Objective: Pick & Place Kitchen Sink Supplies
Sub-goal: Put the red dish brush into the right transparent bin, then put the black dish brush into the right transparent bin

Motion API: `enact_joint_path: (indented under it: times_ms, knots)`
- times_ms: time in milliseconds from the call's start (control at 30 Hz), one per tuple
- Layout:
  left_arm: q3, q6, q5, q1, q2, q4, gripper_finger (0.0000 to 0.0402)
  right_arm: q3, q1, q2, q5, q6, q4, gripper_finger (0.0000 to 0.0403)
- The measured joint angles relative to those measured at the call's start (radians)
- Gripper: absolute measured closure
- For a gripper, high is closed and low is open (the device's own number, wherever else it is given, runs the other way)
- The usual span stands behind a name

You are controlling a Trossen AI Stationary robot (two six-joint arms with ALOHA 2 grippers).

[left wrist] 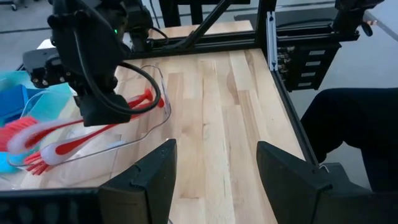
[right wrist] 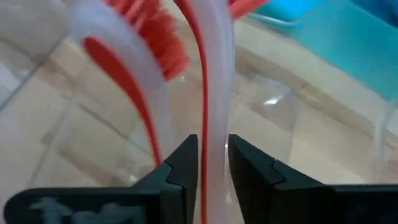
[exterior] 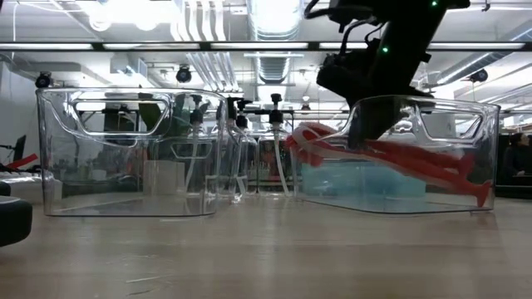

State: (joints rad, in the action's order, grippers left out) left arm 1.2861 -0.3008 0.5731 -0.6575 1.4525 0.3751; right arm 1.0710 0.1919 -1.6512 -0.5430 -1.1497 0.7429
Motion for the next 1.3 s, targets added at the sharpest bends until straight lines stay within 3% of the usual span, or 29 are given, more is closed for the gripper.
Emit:
enact_joint_path:
  times_ms: [367, 533, 867, 1000, 1200, 1300]
  knots:
    - [0.0, -0.003, -0.001, -0.001, 0.0, 0.0, 0.0188, 0.073, 0.001, 0.001, 0.01, 0.133, -0.021, 0.0202]
    - [0.0, -0.018, -0.01, -0.014, 0.0, 0.041, 0.0188, 0.136, 0.025, 0.001, -0.014, 0.219, -0.021, 0.0171]
    - [0.0, -0.122, -0.014, -0.078, 0.0, 0.226, 0.0188, 0.214, 0.129, 0.002, -0.15, 0.342, -0.028, 0.0158]
    - [-0.014, -0.256, -0.017, -0.101, 0.0, 0.335, 0.0188, 0.247, 0.175, 0.002, -0.193, 0.372, -0.037, 0.0165]
    - [-0.089, -0.418, -0.153, -0.134, 0.0, 0.388, 0.0188, 0.268, 0.224, 0.002, -0.194, 0.405, -0.058, 0.0172]
    - [-0.126, -0.48, -0.164, -0.158, 0.0, 0.384, 0.0188, 0.267, 0.244, 0.002, -0.194, 0.429, -0.074, 0.0172]
